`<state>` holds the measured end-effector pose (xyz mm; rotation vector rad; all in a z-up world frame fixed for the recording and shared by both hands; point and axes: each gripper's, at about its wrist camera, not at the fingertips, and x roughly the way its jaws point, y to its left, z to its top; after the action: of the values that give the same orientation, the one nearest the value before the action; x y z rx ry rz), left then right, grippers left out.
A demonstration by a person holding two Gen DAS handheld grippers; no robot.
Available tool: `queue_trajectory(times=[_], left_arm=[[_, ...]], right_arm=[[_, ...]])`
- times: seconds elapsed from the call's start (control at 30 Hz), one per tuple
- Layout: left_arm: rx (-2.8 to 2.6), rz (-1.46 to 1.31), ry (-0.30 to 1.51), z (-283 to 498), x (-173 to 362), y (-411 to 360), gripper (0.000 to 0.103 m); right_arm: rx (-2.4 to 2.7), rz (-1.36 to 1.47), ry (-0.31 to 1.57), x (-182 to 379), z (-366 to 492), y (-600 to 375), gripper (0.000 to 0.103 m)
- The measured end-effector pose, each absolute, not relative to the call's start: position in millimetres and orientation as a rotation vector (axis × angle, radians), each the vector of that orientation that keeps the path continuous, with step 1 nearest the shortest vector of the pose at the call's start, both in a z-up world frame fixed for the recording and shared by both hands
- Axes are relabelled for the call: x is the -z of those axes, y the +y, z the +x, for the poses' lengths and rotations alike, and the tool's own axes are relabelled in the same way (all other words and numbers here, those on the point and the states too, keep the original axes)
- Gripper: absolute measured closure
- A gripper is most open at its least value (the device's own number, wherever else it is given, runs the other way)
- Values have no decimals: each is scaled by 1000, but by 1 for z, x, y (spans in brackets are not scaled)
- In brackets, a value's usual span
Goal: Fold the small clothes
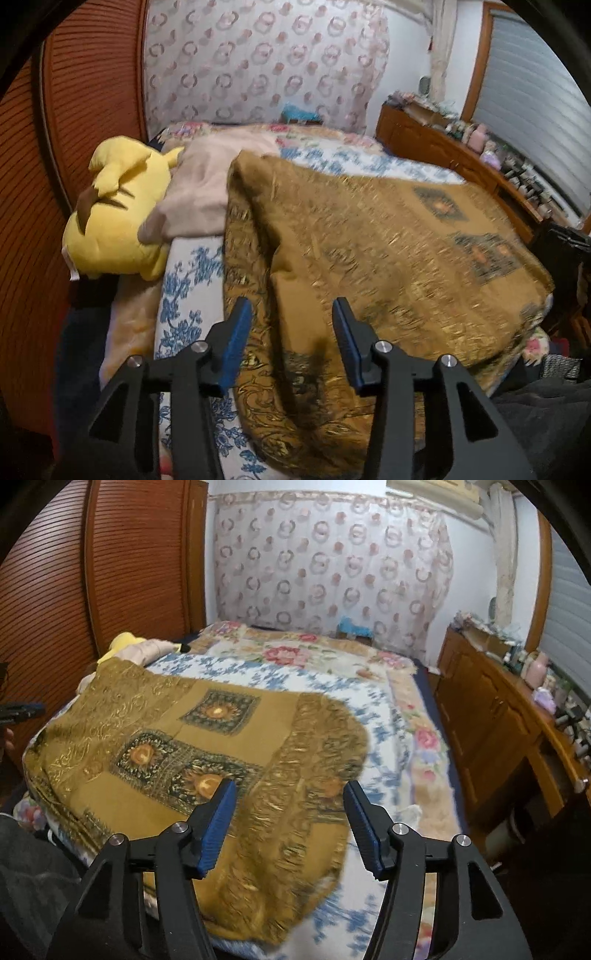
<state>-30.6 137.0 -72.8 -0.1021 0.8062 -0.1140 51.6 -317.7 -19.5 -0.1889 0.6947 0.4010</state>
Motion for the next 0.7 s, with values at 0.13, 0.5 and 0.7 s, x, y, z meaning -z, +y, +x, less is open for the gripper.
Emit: queue_trajectory(times=[0.13, 0.5, 0.7], left_arm=[[85, -83, 854, -25, 92, 135, 55], [39, -91, 888, -26, 112, 143, 52], [38, -89, 889, -24, 112, 143, 51]], right_arm=[[-425, -196, 732, 47, 68, -295, 41], [-430, -218, 801, 89, 88, -272, 41], [-418, -209, 834, 99, 95, -272, 32]])
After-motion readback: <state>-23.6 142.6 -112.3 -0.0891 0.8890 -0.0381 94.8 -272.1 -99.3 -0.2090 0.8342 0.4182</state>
